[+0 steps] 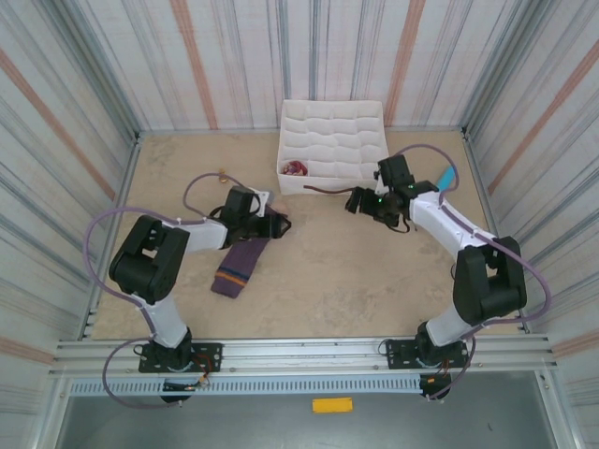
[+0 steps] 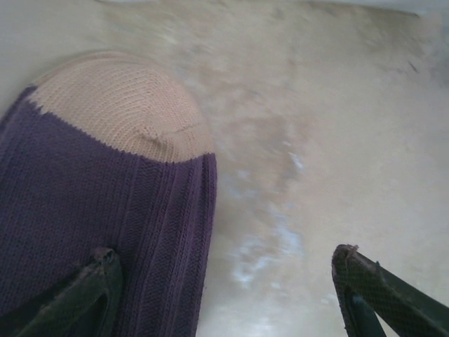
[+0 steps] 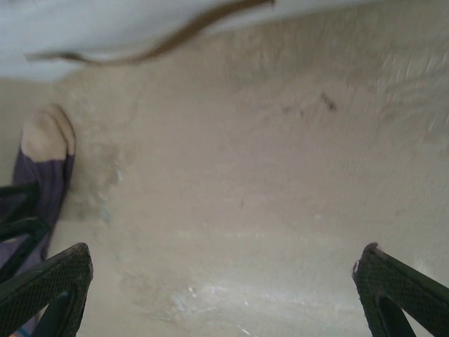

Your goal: Roll the socks

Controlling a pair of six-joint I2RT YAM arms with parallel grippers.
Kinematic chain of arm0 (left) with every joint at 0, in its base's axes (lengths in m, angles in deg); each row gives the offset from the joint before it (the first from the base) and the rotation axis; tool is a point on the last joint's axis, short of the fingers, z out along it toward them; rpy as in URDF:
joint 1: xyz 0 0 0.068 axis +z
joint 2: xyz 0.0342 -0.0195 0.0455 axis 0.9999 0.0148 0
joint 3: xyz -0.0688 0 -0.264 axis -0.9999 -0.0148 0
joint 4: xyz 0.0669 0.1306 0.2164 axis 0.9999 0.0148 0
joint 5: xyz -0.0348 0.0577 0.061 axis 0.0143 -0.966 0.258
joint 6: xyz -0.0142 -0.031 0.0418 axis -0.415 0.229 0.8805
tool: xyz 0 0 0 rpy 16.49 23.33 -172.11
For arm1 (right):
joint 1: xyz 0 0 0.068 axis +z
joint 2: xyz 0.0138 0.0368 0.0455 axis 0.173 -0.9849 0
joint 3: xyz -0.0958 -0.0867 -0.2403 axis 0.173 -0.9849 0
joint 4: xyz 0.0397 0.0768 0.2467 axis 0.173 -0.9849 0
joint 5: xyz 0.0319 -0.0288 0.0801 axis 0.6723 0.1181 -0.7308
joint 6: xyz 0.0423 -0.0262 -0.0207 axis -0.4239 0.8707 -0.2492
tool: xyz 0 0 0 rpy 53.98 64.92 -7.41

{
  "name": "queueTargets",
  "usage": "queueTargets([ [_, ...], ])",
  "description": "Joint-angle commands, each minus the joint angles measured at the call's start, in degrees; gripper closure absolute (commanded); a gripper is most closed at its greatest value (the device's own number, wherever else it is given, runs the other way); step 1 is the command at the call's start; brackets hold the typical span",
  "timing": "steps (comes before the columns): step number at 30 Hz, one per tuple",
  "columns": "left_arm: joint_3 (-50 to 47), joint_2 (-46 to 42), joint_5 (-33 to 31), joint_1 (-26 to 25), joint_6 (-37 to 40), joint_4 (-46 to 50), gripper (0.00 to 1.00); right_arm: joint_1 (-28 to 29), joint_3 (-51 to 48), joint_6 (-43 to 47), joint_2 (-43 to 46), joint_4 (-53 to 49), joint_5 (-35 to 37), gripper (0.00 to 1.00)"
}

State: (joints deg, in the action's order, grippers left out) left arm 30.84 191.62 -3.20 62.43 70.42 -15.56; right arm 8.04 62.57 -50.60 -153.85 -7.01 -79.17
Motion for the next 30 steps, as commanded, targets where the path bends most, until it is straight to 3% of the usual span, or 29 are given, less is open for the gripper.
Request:
queueTargets([
  [1, -0.9, 2.2, 1.55, -3.75, -3.93, 7.37, 0.19, 2.47, -3.79, 1.1, 3.51, 2.32, 4.62, 0.0],
  [5, 3.69, 5.84, 4.96, -7.37, -7.14, 8.43, 0.2, 3.07, -8.07, 0.05, 7.36, 2.82, 5.24, 0.0],
  [12, 12.04, 13.19, 3.6, -14.58, -11.54, 7.74, 0.2, 2.4, -11.76, -1.03, 13.1, 1.24, 8.03, 0.0],
  [19, 21.12, 17.39, 1.49, -16.74, -13.78, 8.75, 0.2, 2.54, -14.23, -1.91, 16.37, 0.7, 7.93, 0.02],
  [24, 23.63, 13.41, 1.5, -17.05, -11.63, 14.21, 0.17, 3.9, -18.56, -1.12, 19.98, 2.67, 8.07, 0.05],
  [30, 17.85, 1.87, 0.17, -15.79, -9.63, 20.11, 0.11, 9.16, -22.55, 1.49, 23.18, 5.21, 11.95, 0.01],
])
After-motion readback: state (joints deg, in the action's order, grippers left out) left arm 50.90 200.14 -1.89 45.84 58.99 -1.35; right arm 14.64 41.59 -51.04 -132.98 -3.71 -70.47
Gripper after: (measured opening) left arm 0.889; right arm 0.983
